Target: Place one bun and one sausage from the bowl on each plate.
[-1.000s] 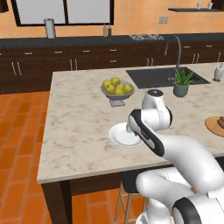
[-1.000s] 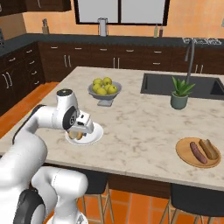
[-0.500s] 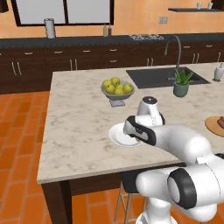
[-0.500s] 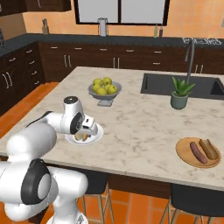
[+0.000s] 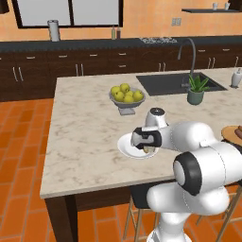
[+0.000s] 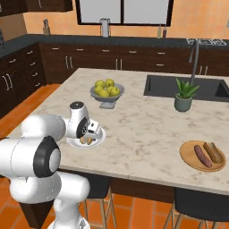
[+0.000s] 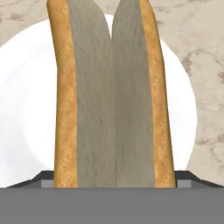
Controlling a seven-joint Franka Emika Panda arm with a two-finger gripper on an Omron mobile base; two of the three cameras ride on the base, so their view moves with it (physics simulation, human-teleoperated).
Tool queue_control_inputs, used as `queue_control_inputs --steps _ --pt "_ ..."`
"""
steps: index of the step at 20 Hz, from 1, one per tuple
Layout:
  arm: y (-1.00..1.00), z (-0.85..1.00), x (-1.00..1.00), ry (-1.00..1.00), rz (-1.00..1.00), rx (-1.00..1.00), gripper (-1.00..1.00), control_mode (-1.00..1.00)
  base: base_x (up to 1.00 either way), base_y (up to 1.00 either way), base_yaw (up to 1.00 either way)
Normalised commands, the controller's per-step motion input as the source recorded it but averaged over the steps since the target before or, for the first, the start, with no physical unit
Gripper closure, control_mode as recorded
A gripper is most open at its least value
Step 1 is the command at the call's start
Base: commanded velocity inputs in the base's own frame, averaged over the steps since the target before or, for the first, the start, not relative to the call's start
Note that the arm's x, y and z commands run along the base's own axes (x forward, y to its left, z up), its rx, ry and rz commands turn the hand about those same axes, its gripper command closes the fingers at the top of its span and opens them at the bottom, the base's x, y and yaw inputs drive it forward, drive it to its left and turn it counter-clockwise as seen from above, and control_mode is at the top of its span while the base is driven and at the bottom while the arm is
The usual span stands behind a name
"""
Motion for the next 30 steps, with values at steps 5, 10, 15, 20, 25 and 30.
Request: queue_control_inputs --steps 5,10,15,20,25,30 --pt "0.00 -0.27 0.34 0.00 0.00 -0.01 1.00 -1.00 0.00 0.00 0.00" --pt "0.00 -0.03 0.04 -0.01 0.00 -0.01 1.00 -1.00 0.00 0.00 0.00" --pt "0.00 0.00 0.00 0.00 0.00 0.00 -1.00 -1.00 0.00 0.00 0.00" --pt "0.00 0.00 0.00 0.00 0.00 0.00 -1.00 -1.00 0.00 0.00 0.00" --pt "0.00 0.00 0.00 0.00 0.00 0.00 -1.00 -1.00 0.00 0.00 0.00" --pt "0.00 0.29 -0.13 0.00 0.00 0.00 -1.00 -1.00 0.00 0.00 0.00"
